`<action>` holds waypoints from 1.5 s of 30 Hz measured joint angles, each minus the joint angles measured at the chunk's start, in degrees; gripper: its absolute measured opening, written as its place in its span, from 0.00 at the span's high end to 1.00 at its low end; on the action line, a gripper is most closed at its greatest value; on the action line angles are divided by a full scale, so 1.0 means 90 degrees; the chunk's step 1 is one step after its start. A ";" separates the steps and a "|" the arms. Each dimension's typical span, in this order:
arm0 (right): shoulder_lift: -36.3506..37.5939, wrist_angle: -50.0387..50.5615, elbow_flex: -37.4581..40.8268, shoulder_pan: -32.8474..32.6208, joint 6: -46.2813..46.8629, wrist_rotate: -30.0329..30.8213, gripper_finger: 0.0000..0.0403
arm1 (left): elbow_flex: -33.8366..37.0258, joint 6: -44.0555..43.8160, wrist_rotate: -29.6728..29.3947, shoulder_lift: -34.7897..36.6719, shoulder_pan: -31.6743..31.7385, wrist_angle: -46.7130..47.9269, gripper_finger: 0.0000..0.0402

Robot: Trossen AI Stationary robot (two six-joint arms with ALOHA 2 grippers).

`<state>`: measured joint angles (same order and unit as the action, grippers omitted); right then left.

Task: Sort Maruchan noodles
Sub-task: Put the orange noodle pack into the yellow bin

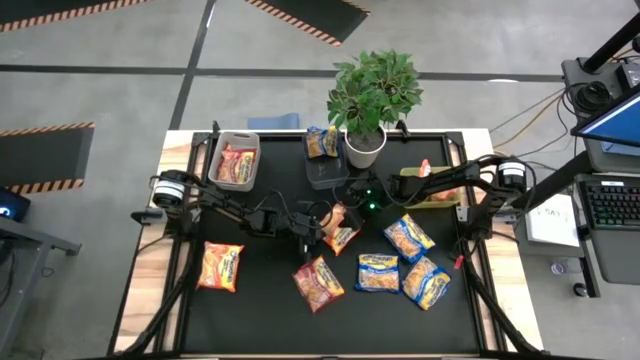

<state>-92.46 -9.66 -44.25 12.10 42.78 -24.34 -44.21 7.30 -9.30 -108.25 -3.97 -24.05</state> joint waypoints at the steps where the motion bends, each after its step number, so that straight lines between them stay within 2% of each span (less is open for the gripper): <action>1: 0.0019 -0.0007 0.0000 0.0000 0.0000 0.0000 0.44 | 0.0000 -0.0010 0.0000 0.0000 0.0000 0.0000 1.00; 8: 0.0045 -0.0043 -0.0002 -0.0006 -0.0088 -0.0016 0.69 | 0.0005 -0.0029 -0.0002 0.0009 0.0000 -0.0010 1.00; 14: 0.0131 -0.0023 -0.0002 -0.0010 -0.0178 -0.0012 0.81 | 0.0026 0.0075 -0.0014 0.0345 0.0002 0.0359 1.00; 26: 0.0379 0.0012 -0.0002 -0.0010 -0.0262 0.0043 0.84 | 0.0029 0.0302 -0.0447 0.1917 0.0005 0.1957 1.00; 29: 0.0574 0.0150 -0.0002 -0.0019 -0.0263 0.0263 0.85 | 0.0109 0.0315 -0.0594 0.2379 0.0005 0.2102 1.00; 36: 0.0899 0.0408 -0.0002 -0.0027 -0.0289 0.0619 0.96 | 0.0619 0.0588 -0.0759 0.3417 0.0005 0.1627 1.00; 39: 0.0975 0.0438 -0.0002 -0.0025 -0.0278 0.0706 0.97 | 0.0886 0.0726 -0.0827 0.3804 0.0002 0.1221 1.00; 45: 0.1451 0.0782 -0.0003 -0.0007 -0.0155 0.0786 0.98 | 0.1342 0.0832 -0.1571 0.4485 0.0002 0.0553 1.00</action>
<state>-79.41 -2.62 -44.27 12.03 41.39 -17.26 -32.12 14.79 -23.44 -67.88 -3.95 -19.08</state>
